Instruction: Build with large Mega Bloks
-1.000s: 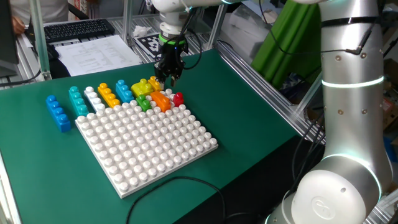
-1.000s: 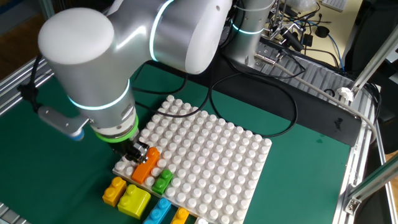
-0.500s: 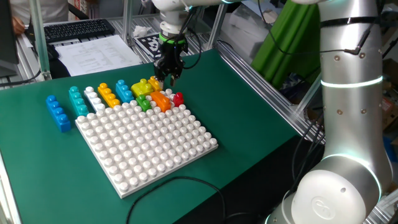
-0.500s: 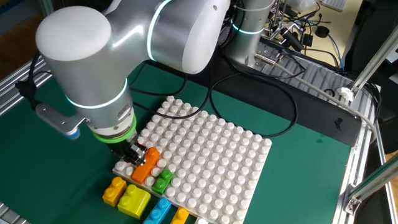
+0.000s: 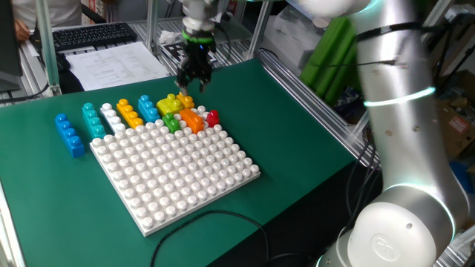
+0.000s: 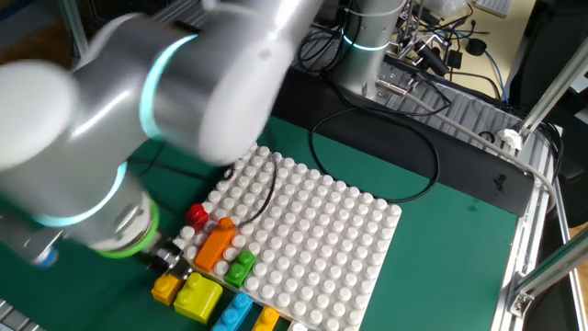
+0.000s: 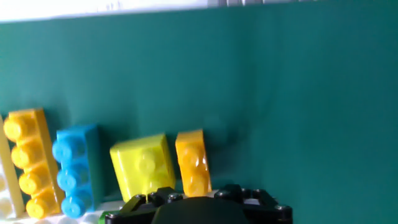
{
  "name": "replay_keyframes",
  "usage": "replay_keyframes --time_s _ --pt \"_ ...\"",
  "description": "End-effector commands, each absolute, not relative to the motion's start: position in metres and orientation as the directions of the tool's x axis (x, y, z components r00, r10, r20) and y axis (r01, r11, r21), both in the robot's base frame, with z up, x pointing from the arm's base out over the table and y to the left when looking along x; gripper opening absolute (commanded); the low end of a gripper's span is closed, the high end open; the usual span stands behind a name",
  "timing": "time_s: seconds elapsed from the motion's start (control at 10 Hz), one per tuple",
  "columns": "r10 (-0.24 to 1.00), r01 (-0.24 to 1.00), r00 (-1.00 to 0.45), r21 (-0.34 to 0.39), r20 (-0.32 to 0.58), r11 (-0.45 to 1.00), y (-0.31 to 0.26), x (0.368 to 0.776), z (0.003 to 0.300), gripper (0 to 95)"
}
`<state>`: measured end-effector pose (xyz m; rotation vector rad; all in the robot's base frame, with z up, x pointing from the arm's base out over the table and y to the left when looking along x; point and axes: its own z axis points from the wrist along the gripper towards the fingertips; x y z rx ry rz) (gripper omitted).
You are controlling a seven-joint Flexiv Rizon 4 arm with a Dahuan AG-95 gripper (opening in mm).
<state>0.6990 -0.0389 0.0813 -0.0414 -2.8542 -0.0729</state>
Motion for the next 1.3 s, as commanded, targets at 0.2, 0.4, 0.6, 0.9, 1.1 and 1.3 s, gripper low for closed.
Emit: replay_keyframes --time_s 0.2,0.4,0.6,0.9,1.1,1.3 --pt "0.022 0.025 -0.987 0.019 0.161 1.000 -0.043 0.716 0.075 38.0" --pt "0.018 0.022 -0.986 0.021 0.164 1.000 -0.046 0.721 0.077 38.0" --pt "0.016 0.020 -0.987 0.021 0.157 1.000 -0.044 0.723 0.072 38.0" --pt "0.013 0.016 -0.991 0.020 0.135 1.000 -0.042 0.726 0.067 38.0" --pt "0.012 0.014 -0.992 0.010 0.128 1.000 -0.038 0.728 0.065 38.0" --pt "0.012 0.014 -0.992 0.013 0.127 1.000 -0.037 0.729 0.063 38.0"
